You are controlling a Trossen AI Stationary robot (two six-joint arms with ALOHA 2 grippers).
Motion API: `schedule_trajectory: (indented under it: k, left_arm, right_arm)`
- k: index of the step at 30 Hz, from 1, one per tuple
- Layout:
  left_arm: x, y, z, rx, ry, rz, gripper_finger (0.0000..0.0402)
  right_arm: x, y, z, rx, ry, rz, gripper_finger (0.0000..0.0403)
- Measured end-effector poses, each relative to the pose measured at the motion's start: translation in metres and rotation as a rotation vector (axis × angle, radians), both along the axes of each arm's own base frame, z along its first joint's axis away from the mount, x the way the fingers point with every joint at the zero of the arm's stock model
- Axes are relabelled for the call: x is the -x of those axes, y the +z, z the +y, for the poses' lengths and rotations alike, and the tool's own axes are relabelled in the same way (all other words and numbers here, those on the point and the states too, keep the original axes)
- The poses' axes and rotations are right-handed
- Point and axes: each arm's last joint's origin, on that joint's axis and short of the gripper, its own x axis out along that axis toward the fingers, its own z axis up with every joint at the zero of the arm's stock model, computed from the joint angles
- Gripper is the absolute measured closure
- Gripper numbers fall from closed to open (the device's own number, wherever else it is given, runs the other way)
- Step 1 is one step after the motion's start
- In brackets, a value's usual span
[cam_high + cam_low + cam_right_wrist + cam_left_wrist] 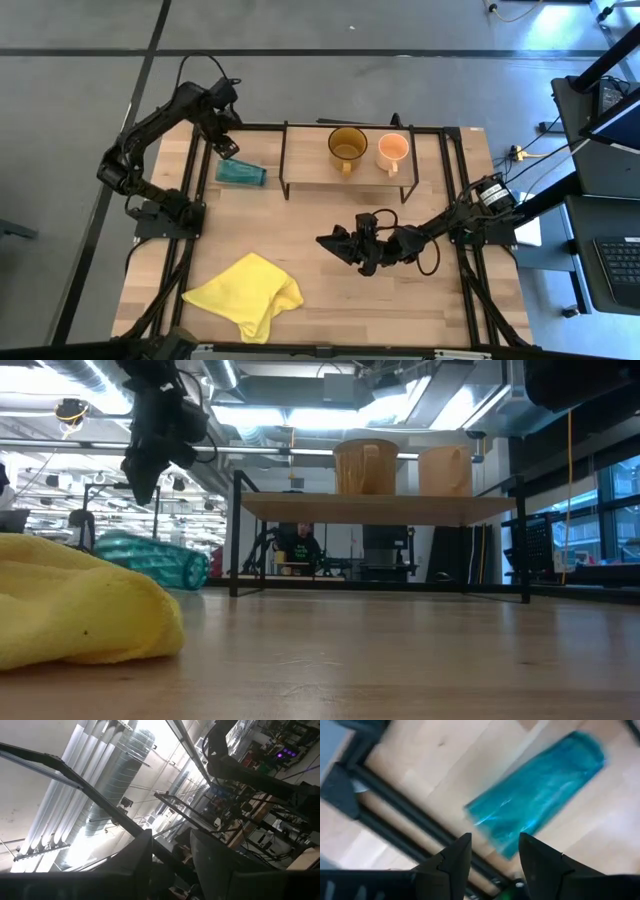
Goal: Stack small to large cups/mugs on shelf
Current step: Put the blue glass on the shelf
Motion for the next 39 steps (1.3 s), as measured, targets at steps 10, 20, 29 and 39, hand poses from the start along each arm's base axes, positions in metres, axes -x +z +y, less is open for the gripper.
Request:
schedule_trajectory:
  k: [10,20,29,39]
  left_arm:
    - [-0.003,-0.017,-0.002,0.052,0.101,-0.074,0.0243]
    - [0.030,0.008,0.000,-0.018,0.452,-0.364,0.0244]
    - [0.048,-0.022,-0.017,0.148,0.612,-0.383,0.0247]
    - [0.077,-0.013,-0.043,-0.018,0.723,-0.065,0.0247]
  right_arm:
    - [-0.001,0.000,-0.001,0.012,0.009,-0.004,0.0267]
    - [-0.003,0.000,-0.006,0.021,-0.002,-0.005,0.0267]
    - [-0.002,0.000,-0.005,0.023,0.001,-0.006,0.0267]
    - [-0.002,0.000,-0.004,0.044,-0.008,-0.007,0.0267]
